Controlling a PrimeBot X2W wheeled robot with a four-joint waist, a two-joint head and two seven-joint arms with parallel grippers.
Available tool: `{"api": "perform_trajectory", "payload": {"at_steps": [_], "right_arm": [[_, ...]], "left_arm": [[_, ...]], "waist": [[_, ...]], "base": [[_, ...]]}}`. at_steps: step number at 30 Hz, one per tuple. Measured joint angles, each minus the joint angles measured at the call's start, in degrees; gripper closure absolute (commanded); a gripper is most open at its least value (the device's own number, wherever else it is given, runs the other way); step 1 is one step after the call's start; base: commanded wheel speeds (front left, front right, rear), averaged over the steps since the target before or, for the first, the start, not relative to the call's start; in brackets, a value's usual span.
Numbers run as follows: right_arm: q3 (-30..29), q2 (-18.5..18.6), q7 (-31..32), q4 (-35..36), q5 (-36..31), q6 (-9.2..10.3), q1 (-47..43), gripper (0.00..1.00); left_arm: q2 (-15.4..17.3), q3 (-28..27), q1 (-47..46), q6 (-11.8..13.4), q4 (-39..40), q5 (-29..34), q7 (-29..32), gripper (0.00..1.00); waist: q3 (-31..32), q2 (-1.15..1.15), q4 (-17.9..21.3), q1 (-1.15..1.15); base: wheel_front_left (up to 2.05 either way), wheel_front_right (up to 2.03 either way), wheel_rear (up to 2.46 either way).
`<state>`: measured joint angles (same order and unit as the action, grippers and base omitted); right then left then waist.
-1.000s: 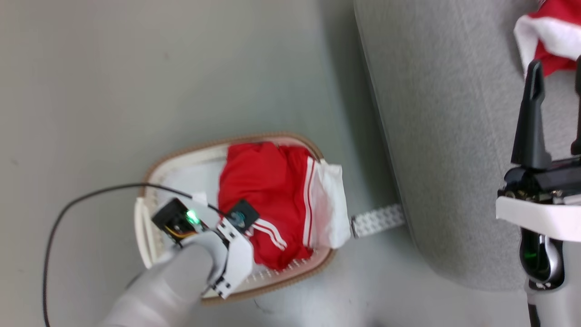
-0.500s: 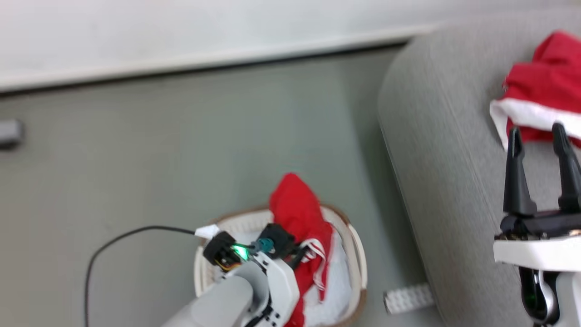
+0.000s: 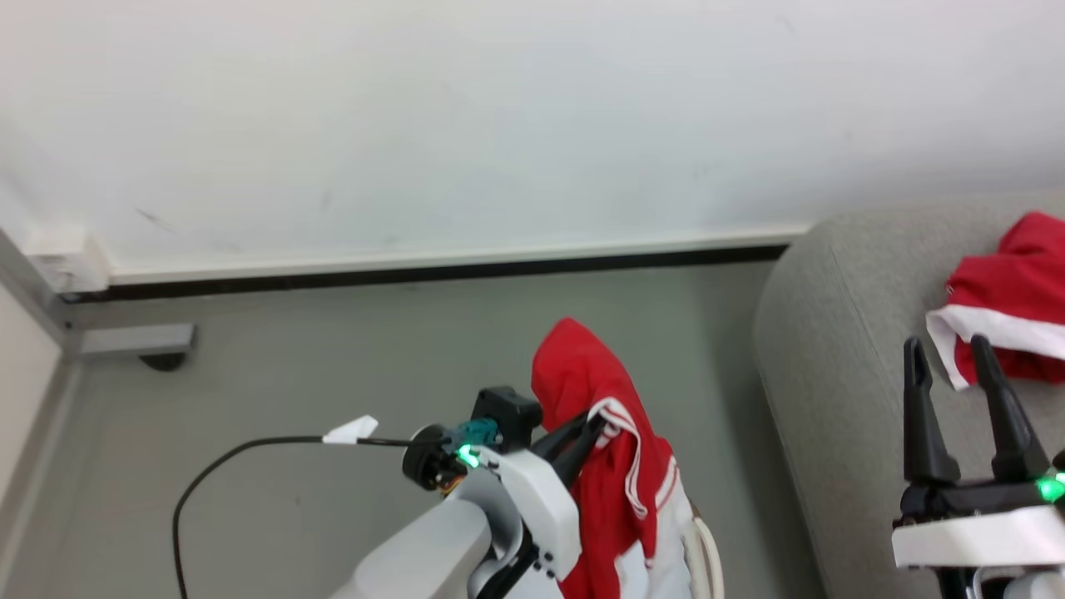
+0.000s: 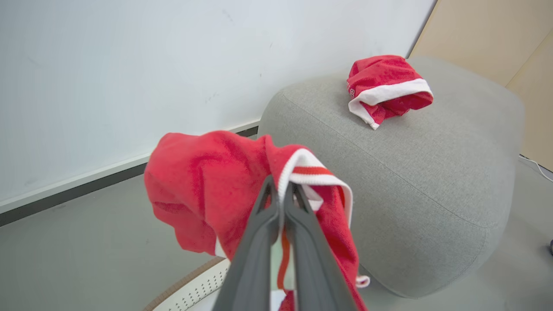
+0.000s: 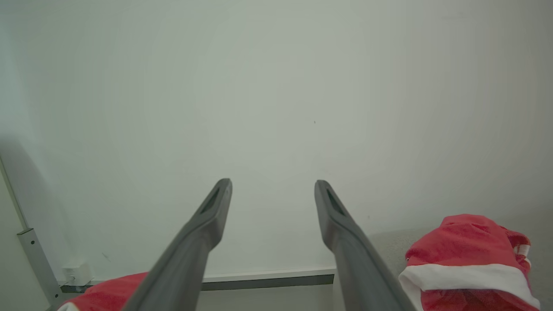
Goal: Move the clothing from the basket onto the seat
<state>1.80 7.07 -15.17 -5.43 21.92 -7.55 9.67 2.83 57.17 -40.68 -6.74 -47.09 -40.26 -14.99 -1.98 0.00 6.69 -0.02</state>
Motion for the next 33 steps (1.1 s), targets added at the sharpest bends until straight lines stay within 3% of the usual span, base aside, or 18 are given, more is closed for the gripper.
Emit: {"api": "perform_trajectory", "payload": {"at_steps": [10, 22, 33], "right_arm": [[3.67, -0.36, 0.00, -2.00, 0.86, 0.00, -2.82, 0.00], [8.99, -0.55, 0.00, -3.76, 1.44, 0.00, -2.80, 0.00], [13.70, 0.71, 0.00, -2.89, 2.37, 0.00, -2.75, 0.00]], "left_arm": [[2.29, -4.33, -3.25, 0.80, 9.54, -2.63, 1.22, 1.00], [5.58, -7.19, -7.34, 4.75, 23.53, -3.71, 5.70, 1.00], [7.17, -7.11, -4.79, 6.79, 27.58, -4.59, 6.91, 1.00]], "waist": [[3.67, 0.00, -3.32, 0.01], [4.89, 0.00, -4.81, 0.01], [5.17, 0.00, -5.52, 0.02]], "base": [[0.00, 0.00, 0.00], [0.00, 0.00, 0.00], [0.00, 0.00, 0.00]]}}
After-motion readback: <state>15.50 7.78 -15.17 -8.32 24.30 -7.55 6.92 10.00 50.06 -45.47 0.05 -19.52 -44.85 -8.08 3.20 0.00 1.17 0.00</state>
